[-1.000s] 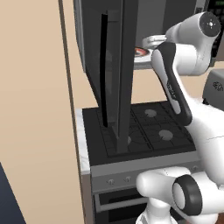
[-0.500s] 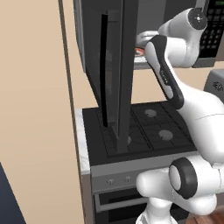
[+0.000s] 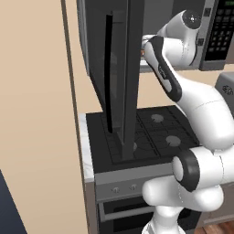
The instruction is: Retrieve the reheated potato from the microwave, then place the potato, cheese, and condiment on the cutting board.
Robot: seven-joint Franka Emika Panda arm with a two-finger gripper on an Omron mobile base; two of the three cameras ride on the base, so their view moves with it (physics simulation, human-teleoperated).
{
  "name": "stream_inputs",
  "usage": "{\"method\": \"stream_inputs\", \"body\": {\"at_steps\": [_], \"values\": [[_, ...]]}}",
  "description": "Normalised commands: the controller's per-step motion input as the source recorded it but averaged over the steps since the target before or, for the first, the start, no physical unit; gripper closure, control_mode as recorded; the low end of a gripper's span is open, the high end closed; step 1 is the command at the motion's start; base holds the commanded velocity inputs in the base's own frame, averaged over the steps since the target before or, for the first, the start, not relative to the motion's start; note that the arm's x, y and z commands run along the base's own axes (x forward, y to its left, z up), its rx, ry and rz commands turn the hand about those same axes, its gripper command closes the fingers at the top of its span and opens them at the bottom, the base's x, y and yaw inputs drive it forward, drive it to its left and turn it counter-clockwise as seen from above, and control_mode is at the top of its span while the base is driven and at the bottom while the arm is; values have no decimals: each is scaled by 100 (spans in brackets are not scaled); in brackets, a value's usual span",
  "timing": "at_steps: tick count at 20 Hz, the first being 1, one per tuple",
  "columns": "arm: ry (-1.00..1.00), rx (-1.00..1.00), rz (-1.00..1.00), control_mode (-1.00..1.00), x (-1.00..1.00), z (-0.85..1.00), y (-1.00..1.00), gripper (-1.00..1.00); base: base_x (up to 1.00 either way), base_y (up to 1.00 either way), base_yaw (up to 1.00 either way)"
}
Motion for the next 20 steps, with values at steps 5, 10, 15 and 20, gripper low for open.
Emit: {"method": "stream_inputs", "body": {"at_steps": [5,10,15,20], "values": [[14,2,1,-100,42,-7,1,-100,0,0,0],[0,0,5,-100,36,-4,2,-100,0,0,0],[-2,0,7,-100,30,-6,2,-100,0,0,0],[0,0,5,-100,38,-15,0,-100,0,0,0]]}}
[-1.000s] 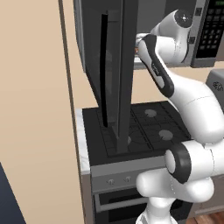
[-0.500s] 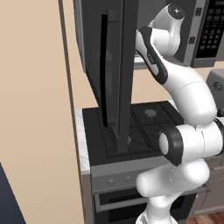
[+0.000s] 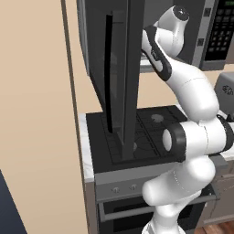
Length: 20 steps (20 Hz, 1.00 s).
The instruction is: Retrieve the reheated potato from the microwave, then place the potato, cheese, and condiment on the cutting board.
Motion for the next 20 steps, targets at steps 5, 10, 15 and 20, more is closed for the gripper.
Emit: {"method": "stream_inputs", "body": {"at_steps": [5,10,15,20], "values": [[0,0,4,-100,45,-11,0,-100,0,0,0],[0,0,5,-100,36,-11,1,-100,0,0,0],[0,0,5,-100,33,-11,0,-100,0,0,0],[0,0,3,-100,29,-9,0,-100,0,0,0]]}}
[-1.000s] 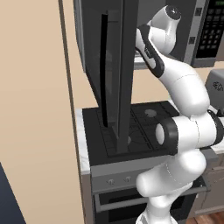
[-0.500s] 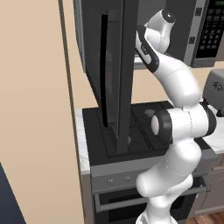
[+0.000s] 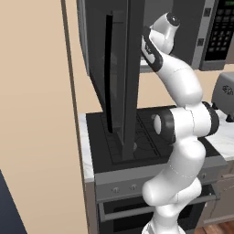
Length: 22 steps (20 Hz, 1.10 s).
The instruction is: Retrieve the reheated potato from the microwave, then place the potato, cheese, and condiment on the cutting board.
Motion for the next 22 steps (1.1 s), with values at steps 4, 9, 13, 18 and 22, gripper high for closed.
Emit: {"method": "stream_inputs", "body": {"at_steps": [4,9,13,18,22], "values": [[0,0,2,-100,20,-4,1,-100,0,0,0],[0,-3,2,-100,10,0,7,-100,0,0,0],[0,-5,0,-100,8,-1,4,-100,0,0,0],[0,-8,0,-100,0,-3,0,-100,0,0,0],[0,-9,0,-100,0,-8,0,-100,0,0,0]]}}
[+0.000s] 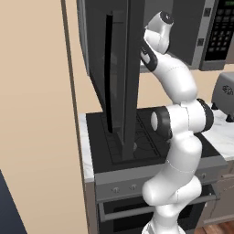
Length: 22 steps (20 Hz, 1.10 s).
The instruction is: Retrieve the reheated potato from the microwave, then place the potato, cheese, and condiment on the cutting board.
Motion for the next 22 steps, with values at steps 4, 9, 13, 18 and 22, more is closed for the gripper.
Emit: {"method": "stream_inputs", "body": {"at_steps": [4,9,13,18,22], "values": [[0,-7,0,-100,-8,-5,0,-100,0,0,0],[3,-2,0,-100,-6,-8,0,-100,0,0,0],[7,0,0,-100,-6,-9,1,-100,0,0,0],[7,0,0,-100,-1,-16,4,100,0,0,0],[0,0,0,-100,0,-4,1,100,0,0,0]]}}
